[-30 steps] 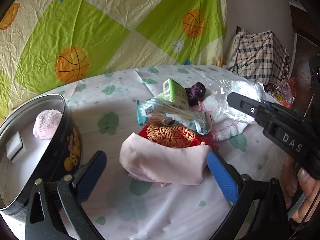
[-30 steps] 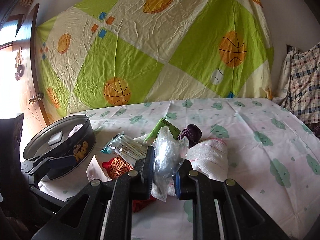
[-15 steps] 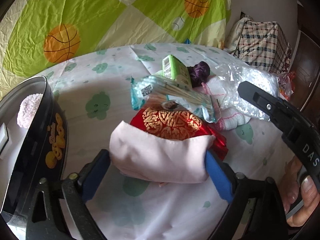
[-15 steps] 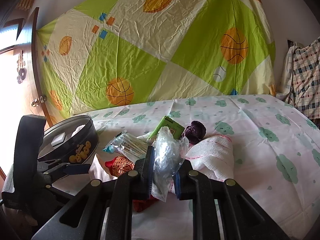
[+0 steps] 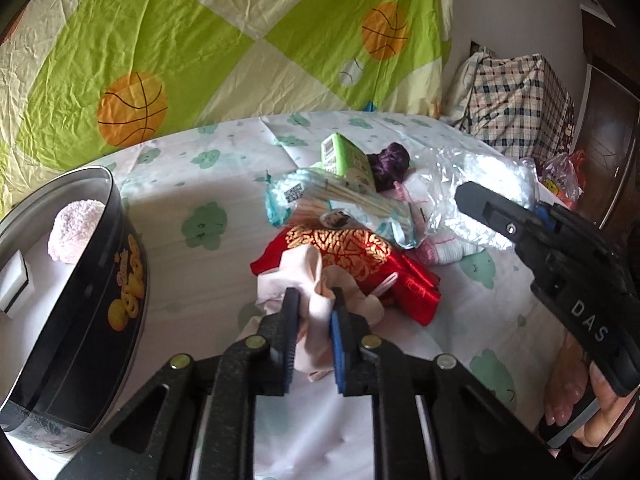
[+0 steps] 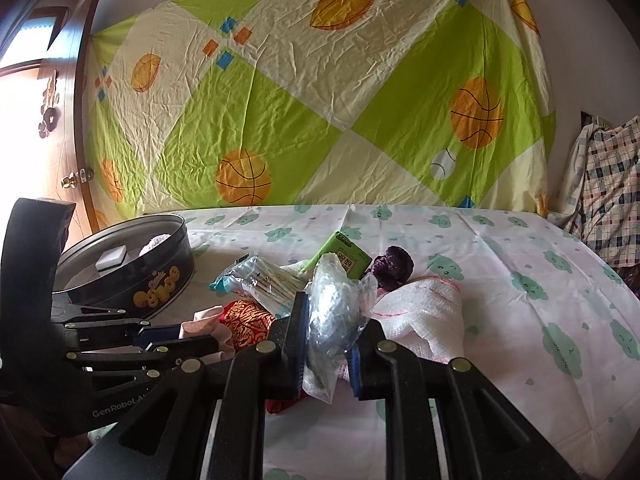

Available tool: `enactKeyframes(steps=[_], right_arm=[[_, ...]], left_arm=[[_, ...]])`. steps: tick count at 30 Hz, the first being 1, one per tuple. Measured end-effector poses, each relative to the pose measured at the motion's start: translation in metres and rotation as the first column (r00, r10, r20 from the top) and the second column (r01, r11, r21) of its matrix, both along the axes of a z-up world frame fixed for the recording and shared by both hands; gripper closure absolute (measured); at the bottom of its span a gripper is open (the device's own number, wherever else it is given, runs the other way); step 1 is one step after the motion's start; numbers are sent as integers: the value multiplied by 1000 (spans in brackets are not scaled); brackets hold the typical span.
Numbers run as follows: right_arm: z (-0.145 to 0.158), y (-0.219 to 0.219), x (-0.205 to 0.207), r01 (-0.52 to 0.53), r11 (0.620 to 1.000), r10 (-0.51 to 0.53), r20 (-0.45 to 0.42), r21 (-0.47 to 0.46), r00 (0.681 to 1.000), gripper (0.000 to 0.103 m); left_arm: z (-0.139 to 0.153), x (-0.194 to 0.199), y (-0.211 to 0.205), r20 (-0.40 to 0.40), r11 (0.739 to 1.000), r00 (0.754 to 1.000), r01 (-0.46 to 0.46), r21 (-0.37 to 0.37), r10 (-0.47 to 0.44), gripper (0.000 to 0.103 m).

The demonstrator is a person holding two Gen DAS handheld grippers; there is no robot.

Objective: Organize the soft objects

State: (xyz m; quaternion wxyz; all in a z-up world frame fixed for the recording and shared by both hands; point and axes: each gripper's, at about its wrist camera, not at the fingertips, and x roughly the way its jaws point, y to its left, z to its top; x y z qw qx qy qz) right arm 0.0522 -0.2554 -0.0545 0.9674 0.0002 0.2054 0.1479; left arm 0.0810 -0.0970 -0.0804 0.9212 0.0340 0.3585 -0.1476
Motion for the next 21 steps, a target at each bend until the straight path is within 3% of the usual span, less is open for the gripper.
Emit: enactKeyframes(steps=[12,21], right_arm=[[1,-2,-3,7,1000,-7,14,3,1000,85],[2,-2,-9,13,1000,-13,48,9,999,85]], left_arm=[[11,-18,11,141,999,989,-36,-32,41,93],[22,-34,19,265,995,960,-72,-76,90,93]])
